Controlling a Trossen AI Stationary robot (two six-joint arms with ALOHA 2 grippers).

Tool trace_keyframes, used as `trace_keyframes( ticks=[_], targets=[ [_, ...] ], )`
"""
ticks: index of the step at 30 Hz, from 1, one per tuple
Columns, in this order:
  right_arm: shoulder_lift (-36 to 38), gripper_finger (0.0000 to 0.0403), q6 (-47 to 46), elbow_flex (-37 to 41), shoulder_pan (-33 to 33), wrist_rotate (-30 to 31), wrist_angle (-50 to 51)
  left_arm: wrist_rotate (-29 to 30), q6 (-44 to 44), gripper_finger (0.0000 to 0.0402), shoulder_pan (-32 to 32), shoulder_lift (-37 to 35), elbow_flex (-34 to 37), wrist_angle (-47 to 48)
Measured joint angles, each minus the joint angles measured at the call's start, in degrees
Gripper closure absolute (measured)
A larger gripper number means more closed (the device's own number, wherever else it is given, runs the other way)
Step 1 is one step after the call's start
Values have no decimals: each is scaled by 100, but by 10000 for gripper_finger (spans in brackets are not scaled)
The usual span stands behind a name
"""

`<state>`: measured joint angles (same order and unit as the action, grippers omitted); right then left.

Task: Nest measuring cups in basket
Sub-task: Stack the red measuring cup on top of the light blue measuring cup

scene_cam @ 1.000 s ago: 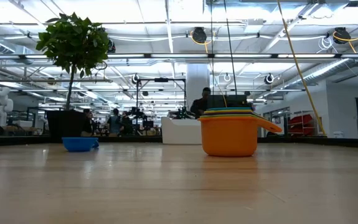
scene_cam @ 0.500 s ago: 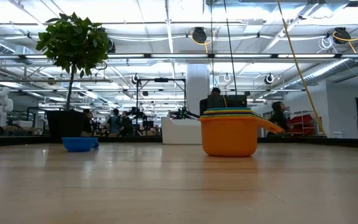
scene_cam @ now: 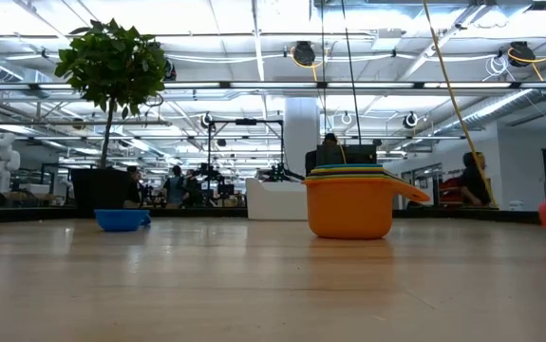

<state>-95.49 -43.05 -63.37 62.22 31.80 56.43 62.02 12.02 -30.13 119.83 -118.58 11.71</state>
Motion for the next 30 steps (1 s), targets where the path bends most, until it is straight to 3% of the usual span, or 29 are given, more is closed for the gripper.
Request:
trace_keyframes(
  ticks=[4, 8, 12, 16, 20, 23, 26, 30],
  targets=[
    [1040, 402, -159, 1, 25, 542, 91, 11, -53, 366, 11, 0, 0, 16],
    [2099, 402, -84, 118, 164, 1702, -356, 303, -193, 332, -44, 0, 0, 19],
    [2962, 402, 970, 617, 191, 2380, -1849, 1075, -433, 293, -189, 0, 0, 92],
    [3688, 402, 2856, 1363, 76, 2653, -4261, 1429, -860, 263, -362, -34, -2, 583],
    [4322, 402, 4862, 2241, -100, 2163, -7122, 1455, -1977, 246, -468, -150, -7, 1507],
    [4732, 402, 5819, 2850, -260, 1564, -8853, 1410, -2852, 243, -568, -225, -7, 2317],
    [5073, 403, 6335, 3294, -427, 1277, -9722, 1411, -3582, 243, -695, -240, -7, 2932],
    [5377, 403, 6433, 3521, -774, 585, -10054, 1413, -4100, 243, -831, -254, 15, 3275]
  ],
)
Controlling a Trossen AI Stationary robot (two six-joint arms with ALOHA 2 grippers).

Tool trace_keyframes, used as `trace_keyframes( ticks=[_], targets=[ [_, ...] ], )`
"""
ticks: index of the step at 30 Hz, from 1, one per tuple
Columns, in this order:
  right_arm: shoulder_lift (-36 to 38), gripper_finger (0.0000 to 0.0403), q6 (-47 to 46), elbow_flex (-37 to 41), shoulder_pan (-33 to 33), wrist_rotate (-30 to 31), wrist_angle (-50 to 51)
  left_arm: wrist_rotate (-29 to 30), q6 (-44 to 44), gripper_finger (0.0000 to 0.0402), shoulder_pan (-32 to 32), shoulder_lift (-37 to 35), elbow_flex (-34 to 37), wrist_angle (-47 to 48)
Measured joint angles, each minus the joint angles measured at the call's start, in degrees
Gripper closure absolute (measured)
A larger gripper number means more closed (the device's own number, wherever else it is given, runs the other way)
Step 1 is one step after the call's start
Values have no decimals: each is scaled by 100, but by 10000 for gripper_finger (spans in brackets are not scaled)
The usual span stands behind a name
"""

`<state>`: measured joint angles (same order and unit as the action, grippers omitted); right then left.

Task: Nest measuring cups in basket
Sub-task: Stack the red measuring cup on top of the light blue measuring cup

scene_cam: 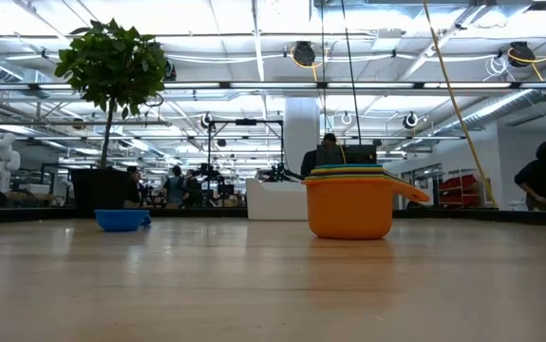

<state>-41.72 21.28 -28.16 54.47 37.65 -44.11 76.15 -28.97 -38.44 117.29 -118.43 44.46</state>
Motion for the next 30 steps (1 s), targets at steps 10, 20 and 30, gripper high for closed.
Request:
trace_keyframes(
  ticks=[10, 20, 30],
  targets=[
    [-40, 403, -778, 6, -774, -2522, -88, -208, 1152, 243, 243, 0, 1030, -2608],
    [-67, 403, -861, 6, -946, -3935, -507, -2718, 4976, 243, 263, 2, 1891, -7692],
    [-416, 403, -700, 6, -946, -3916, -610, -4383, 4894, 243, 663, 2, 2041, -8172]
  ],
)
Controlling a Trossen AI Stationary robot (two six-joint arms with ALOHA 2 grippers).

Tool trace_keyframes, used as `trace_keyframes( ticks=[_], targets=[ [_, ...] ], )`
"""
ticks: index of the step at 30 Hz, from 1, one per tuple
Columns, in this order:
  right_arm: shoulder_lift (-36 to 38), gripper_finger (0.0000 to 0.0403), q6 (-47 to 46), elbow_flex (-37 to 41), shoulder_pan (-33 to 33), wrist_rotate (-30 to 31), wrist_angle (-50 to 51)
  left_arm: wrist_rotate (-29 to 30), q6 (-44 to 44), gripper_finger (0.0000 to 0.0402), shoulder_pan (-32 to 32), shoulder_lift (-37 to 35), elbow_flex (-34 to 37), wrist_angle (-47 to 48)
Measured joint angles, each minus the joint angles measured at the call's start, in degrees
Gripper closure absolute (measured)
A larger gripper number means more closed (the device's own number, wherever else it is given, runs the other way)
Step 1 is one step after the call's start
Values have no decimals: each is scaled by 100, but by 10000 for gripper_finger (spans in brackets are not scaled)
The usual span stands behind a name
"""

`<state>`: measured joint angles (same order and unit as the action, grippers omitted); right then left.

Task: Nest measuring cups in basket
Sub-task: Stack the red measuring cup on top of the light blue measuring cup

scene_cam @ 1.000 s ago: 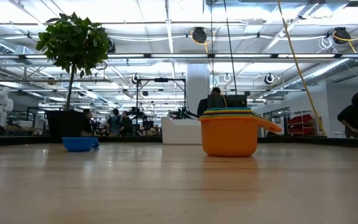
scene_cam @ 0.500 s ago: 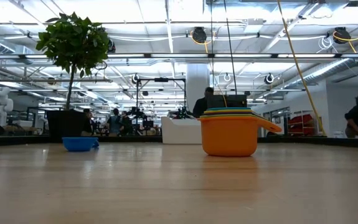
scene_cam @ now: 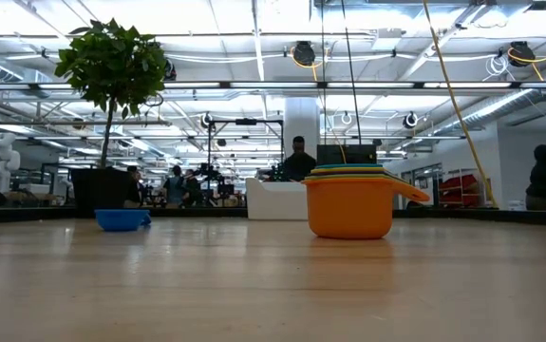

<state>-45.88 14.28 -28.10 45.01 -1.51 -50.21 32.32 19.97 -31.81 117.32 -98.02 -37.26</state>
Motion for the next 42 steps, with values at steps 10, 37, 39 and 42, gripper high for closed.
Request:
trace_keyframes(
  ticks=[10, 37, 39, 42],
  targets=[
    [-91, 403, -14, 0, -2, 292, -264, -226, 70, 243, 54, 68, 7, 65],
    [98, 403, -11, 0, -2, 615, 126, 269, 193, 243, -88, 69, 7, -181],
    [98, 403, -11, 0, -2, 613, 126, 269, 190, 243, -83, 69, 7, -190],
    [98, 403, -11, -1, -2, 614, 121, 269, 174, 243, -83, 70, 7, -192]
  ],
)
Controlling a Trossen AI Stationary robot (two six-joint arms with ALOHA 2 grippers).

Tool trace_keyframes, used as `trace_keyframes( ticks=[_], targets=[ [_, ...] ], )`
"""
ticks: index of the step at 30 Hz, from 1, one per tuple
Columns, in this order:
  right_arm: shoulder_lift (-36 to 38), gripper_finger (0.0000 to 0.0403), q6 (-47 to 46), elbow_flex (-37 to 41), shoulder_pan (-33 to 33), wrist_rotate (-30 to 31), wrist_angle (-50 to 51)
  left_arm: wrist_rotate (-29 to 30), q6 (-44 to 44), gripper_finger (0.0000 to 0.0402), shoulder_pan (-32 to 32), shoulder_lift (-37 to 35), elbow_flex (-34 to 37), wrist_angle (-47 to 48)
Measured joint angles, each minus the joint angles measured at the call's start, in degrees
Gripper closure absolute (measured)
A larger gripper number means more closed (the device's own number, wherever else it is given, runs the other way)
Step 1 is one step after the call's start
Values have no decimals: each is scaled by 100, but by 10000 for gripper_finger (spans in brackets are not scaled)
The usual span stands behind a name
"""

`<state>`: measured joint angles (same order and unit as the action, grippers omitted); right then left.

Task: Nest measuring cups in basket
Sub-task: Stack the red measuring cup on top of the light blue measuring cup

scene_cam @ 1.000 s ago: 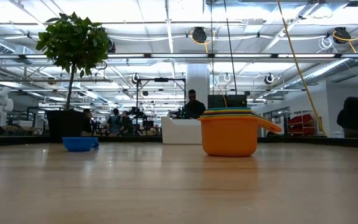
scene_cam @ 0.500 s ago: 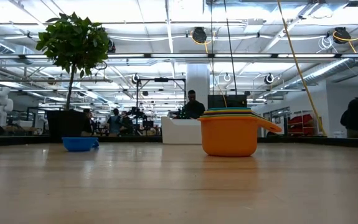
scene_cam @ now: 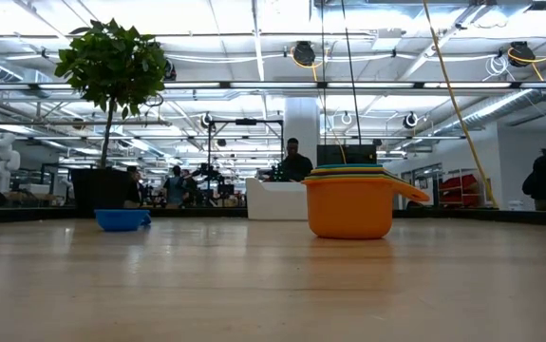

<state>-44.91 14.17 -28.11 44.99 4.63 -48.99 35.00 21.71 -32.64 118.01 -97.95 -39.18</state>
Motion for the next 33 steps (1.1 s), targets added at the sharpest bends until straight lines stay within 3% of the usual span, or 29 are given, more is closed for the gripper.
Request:
trace_keyframes(
  ticks=[5, 14, 23, 33],
  targets=[
    [0, 403, 0, -1, 0, 1, 2, -2, -90, 269, -2, -1, 0, -2],
    [1, 403, 0, -1, 0, -1, 4, 1, -107, 390, -7, -1, 0, -10],
    [7, 383, 2, -1, -2, 322, 38, 731, -65, 394, -105, -1, 0, -157],
    [286, 282, -612, -1, -3, 1489, 770, 2062, 170, 398, -342, -95, -7, -197]
  ],
)
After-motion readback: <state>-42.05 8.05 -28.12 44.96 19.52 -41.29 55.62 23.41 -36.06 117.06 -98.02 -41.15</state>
